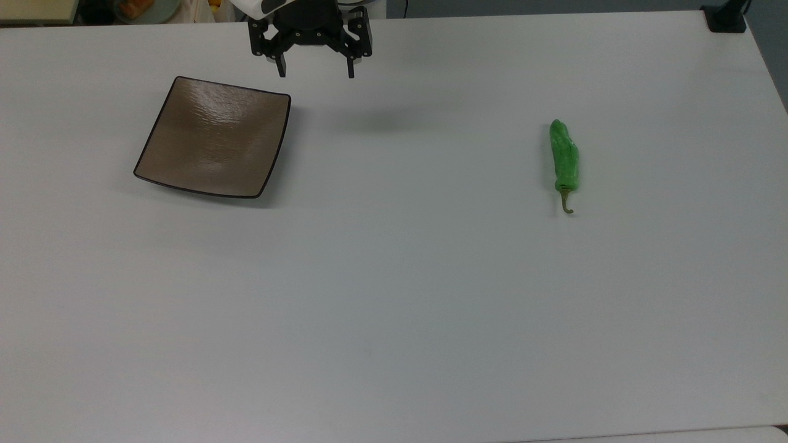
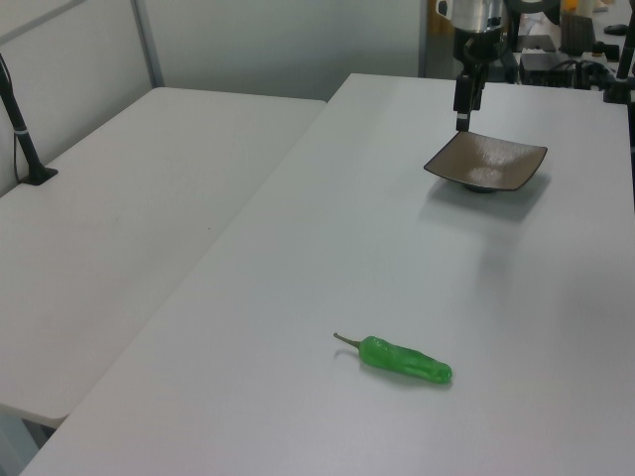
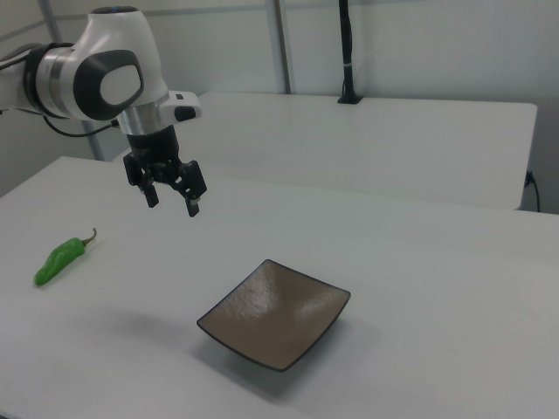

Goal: Chili peppers are placed on a ceramic plate
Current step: 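Move the open gripper over to the green chili pepper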

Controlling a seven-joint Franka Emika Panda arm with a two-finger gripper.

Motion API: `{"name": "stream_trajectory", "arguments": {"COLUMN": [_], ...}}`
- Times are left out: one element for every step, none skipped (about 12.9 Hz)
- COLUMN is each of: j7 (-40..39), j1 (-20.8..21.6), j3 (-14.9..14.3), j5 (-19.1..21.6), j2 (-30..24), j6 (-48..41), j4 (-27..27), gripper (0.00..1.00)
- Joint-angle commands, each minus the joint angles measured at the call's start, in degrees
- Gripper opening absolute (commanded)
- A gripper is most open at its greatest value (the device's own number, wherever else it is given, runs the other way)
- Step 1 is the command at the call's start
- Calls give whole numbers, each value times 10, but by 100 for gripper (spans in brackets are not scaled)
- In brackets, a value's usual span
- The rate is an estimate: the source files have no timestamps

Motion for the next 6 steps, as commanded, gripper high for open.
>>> {"name": "stream_trajectory", "arguments": {"j7": [17,17,17,17,17,17], "j1": [6,6,6,6,6,6], "j3": [-1,-1,-1,-1,-1,-1], "j5": [0,0,0,0,0,0], "j2": [4,5,5,5,6,7], "j6": [22,22,22,23,23,23], "j4": [-12,-12,-12,-12,-12,-12], "gripper": [100,100,100,100,100,100]}}
